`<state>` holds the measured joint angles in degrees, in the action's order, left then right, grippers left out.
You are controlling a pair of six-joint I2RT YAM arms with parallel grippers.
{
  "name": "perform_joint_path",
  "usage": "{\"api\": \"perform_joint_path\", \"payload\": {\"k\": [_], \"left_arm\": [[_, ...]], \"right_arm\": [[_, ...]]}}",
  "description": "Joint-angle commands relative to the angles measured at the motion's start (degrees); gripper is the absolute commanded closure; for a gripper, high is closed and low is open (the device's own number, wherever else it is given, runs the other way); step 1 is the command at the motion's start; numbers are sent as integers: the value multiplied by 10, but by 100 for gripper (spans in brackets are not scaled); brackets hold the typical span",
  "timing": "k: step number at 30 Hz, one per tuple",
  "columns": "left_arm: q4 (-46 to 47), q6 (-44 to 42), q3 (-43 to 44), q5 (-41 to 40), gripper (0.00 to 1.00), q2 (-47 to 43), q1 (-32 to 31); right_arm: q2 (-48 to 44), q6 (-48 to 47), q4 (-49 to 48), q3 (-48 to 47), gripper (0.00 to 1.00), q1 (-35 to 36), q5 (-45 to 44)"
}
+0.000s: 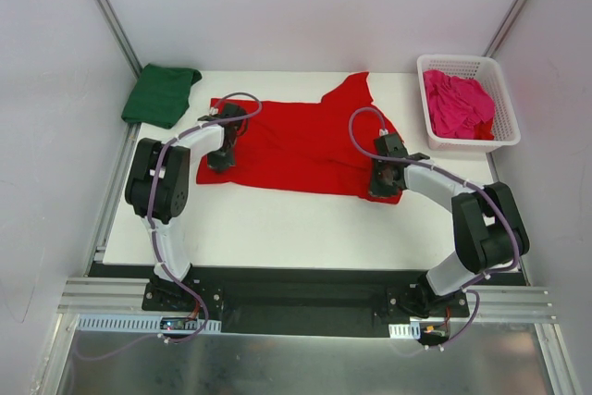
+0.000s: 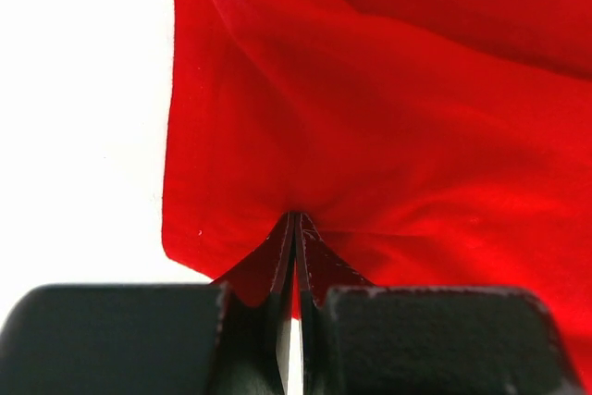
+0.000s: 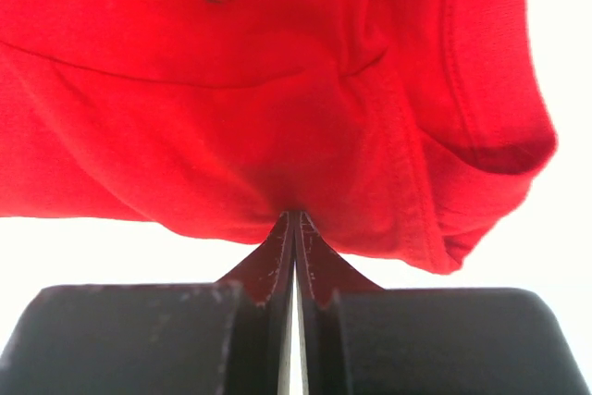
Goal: Fold and stack the t-shirts
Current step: Fold the flattened tshirt in 1/3 of the way
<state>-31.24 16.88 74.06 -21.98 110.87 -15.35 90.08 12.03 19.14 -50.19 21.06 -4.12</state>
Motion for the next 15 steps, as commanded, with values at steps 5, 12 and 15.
{"api": "perform_joint_path", "payload": {"k": [5,12,15], "left_arm": [[-72,-17,-9,31,100,0,16],[-85,-21,-3,28,100,5,16],[-87,-22,-3,28,100,6,16]], "right_arm": [[-13,-38,80,-43,98,2,-70],[0,-43,100,-45,98,2,-74],[7,-45,103,-45,98,2,-73]]}}
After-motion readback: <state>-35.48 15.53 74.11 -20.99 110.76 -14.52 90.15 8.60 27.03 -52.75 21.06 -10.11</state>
